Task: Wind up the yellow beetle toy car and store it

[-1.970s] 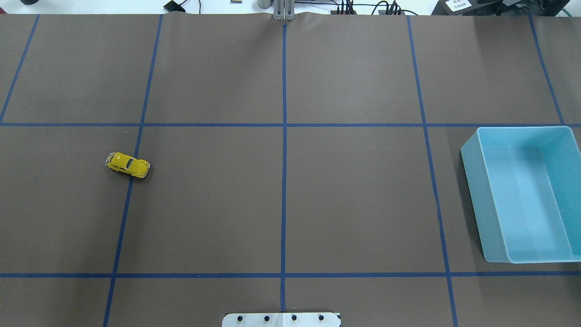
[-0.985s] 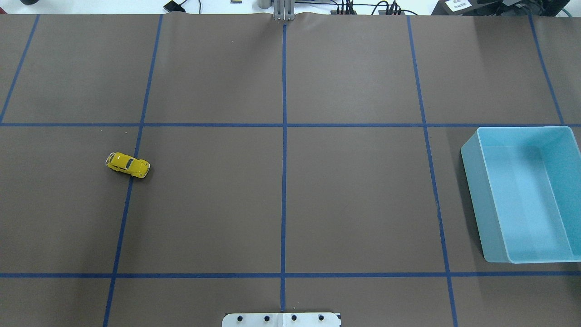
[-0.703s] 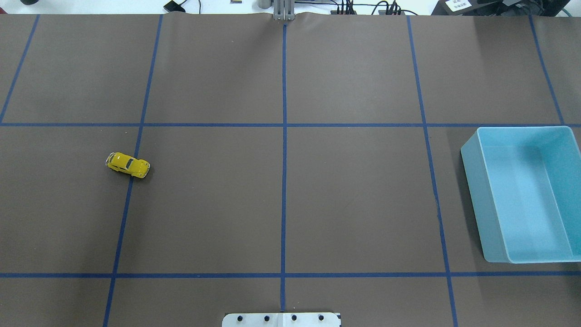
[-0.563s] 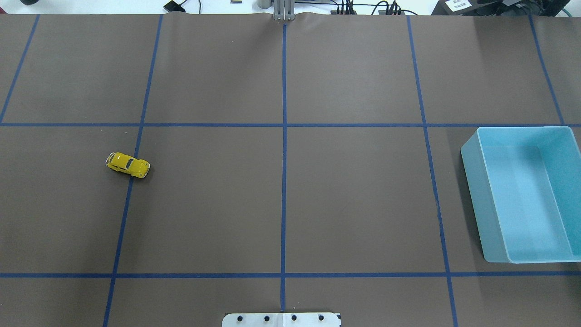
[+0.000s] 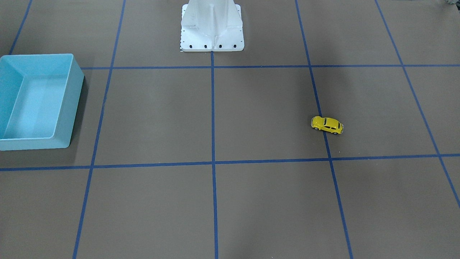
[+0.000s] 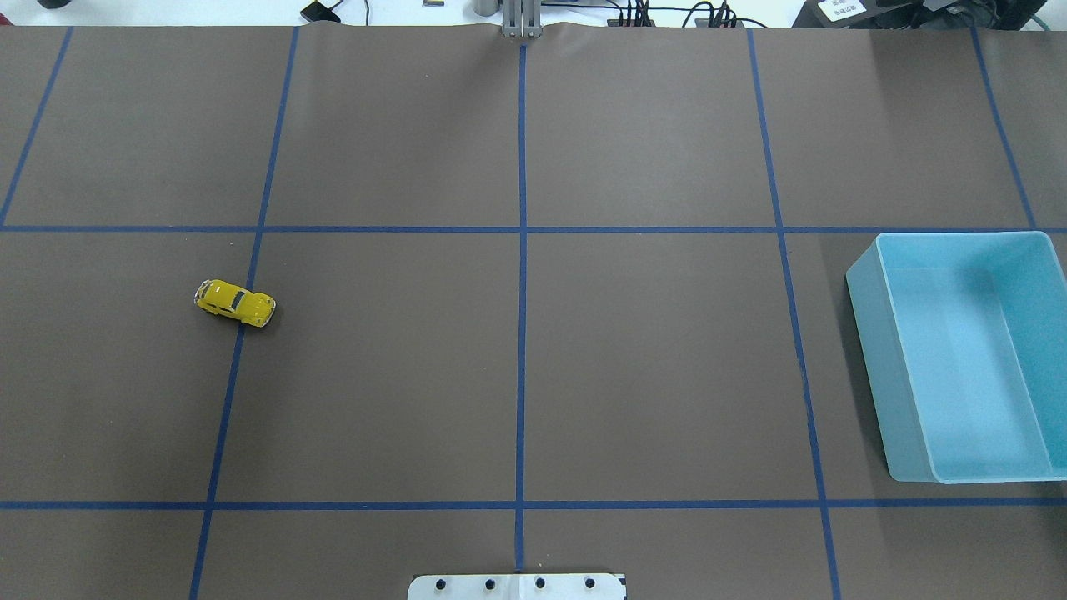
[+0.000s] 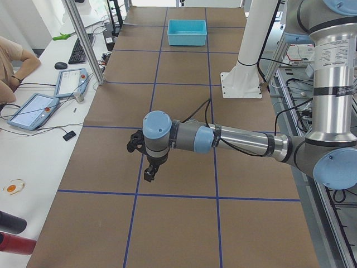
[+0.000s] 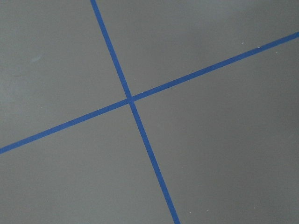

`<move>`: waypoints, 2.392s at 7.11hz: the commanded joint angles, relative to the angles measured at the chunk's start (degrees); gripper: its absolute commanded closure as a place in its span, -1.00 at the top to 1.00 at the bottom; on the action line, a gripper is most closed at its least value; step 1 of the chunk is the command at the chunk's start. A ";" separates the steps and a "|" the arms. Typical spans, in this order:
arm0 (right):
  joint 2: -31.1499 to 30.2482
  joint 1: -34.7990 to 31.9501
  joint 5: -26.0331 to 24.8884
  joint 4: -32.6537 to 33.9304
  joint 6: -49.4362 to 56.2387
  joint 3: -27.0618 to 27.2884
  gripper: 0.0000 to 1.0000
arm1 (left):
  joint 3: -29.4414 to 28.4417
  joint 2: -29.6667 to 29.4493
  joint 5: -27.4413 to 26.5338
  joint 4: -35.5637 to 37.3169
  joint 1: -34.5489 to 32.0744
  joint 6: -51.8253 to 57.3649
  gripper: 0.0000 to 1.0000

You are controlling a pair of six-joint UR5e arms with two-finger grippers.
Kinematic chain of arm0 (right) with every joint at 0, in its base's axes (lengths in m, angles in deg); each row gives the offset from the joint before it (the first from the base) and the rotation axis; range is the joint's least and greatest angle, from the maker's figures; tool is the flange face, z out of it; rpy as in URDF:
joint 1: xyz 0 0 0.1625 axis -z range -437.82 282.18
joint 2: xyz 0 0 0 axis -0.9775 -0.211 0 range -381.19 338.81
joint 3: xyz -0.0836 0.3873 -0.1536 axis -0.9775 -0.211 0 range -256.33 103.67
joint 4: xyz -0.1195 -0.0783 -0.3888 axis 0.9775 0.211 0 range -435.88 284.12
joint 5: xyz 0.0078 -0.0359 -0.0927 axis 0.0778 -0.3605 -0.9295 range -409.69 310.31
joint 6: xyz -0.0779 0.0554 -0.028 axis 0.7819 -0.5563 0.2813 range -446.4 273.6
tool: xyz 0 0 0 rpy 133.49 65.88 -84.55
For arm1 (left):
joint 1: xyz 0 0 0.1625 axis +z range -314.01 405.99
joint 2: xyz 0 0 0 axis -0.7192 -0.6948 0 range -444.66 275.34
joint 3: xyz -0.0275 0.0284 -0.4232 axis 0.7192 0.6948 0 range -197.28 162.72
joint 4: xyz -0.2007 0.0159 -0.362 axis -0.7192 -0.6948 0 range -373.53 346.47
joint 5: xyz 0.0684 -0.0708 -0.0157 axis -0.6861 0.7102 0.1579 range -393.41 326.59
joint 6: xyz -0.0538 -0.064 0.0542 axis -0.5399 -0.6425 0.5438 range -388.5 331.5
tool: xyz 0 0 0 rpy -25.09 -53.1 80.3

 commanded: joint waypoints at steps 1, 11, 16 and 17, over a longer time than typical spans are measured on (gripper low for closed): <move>-0.10 -0.14 0.03 0.00 0.09 0.02 1.00 | -0.13 -4.74 -0.15 -0.12 5.79 0.28 1.00; -0.10 -0.14 -0.06 0.00 0.09 -0.34 1.00 | 10.15 -10.22 -13.13 -14.43 43.15 5.50 1.00; -0.10 -0.40 -0.06 0.09 0.09 -0.60 1.00 | 4.19 -13.27 -16.50 -8.31 46.06 24.87 1.00; -0.10 -0.40 -0.06 0.09 0.09 -0.51 1.00 | 2.17 -14.60 -16.50 -8.12 46.07 28.63 1.00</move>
